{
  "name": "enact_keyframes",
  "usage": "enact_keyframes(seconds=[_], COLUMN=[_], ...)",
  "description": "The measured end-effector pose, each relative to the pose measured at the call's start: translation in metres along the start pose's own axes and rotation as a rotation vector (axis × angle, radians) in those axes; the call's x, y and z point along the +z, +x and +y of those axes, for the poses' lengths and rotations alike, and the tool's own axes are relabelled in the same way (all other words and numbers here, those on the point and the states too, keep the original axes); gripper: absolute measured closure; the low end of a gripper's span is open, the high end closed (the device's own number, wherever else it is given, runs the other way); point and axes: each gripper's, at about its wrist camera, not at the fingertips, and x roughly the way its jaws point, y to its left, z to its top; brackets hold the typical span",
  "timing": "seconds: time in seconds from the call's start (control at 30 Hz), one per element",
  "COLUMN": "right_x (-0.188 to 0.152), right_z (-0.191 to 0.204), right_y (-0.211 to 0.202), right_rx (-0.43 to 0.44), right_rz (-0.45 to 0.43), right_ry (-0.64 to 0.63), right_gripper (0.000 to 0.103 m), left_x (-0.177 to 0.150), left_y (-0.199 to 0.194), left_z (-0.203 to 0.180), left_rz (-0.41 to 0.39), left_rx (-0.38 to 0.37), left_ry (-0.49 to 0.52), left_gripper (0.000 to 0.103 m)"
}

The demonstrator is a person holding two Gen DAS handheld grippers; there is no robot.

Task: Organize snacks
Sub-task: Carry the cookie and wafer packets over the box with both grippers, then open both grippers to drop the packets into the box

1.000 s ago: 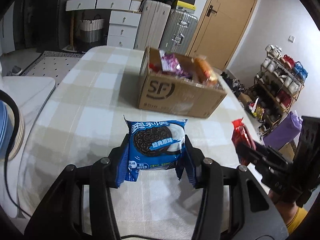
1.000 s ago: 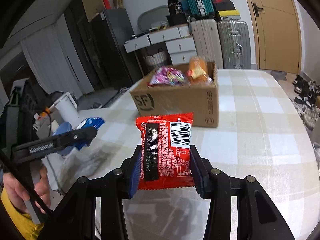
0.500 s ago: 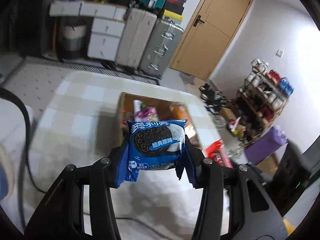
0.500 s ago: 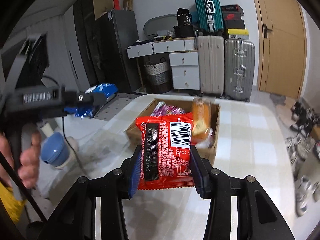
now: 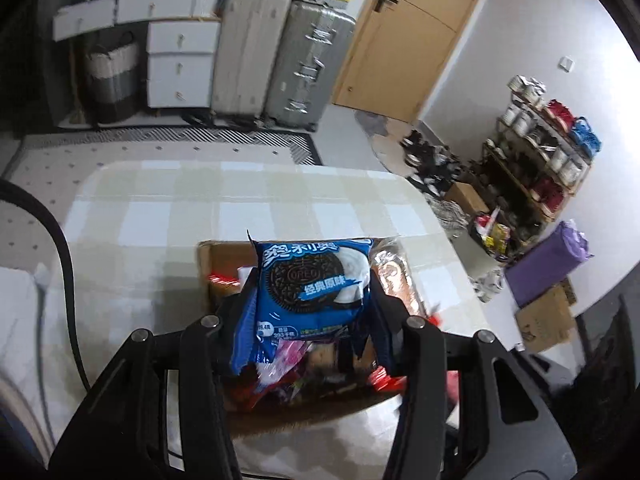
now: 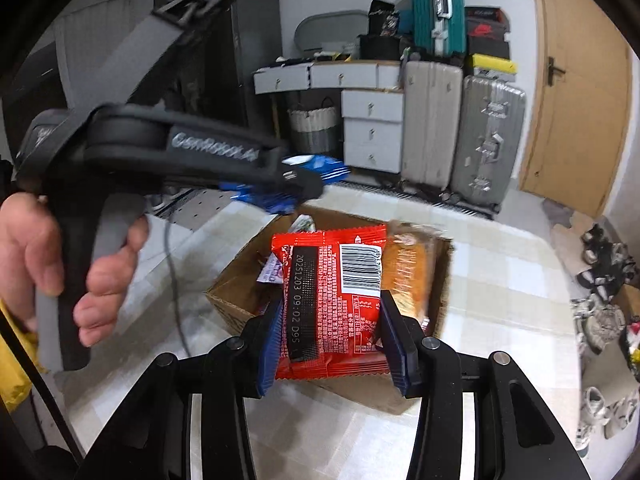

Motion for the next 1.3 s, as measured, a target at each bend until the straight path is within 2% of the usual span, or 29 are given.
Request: enact_keyframes(seconds=[0.1,0.17,0.27,0.43,0.5,0.67,0.97,1.3], right_x=[0.007,0.008,0.011,0.018,0.021,0.022,0.025,0.026], right_z=[-0.001,0.002,0.004,0.003,0.005,0.004,-0.002,-0.002], right_y=[0.019,0.027,0.045,0.061,0.067,0.081,0.100,0.109], right_rx=[0.044,0.047,0.046,0.062,0.059,0.075,0.102,0.074], right_rz=[0.043,0.055,0.086,0.103,0.114,0.145,0.182,0.182], right_ry=[-0.014,-0.033,-0.050,-0.059,-0.086,-0.116,-0.108,-0.147], right_gripper=[0.058,0.058,0.058,0.058,0.058,0.058,0.058,0.058], left_x=[0.011,0.017,0.023,0.022,0.020,0.013,-0.004,-0.005], left_y=[0.022,0.031,0.047,0.068,0.078,0.096,0.115,0.114], left_z=[0.004,0.006,0.006,0.001,-0.001,0.004,0.015,0.017], left_rz=[0.017,0.014,0.051,0.080,0.106,0.137,0.164,0.153], left_rx=[-0.015,0.005,-0.027,-0.003,0.028,0.043,0.121,0.106], left_ry=[0.014,0.017,0.022,0.065,0.080,0.045,0.092,0.073], left_gripper=[0.058,0.058,0.058,0.058,0.058,0.058,0.058,0.058])
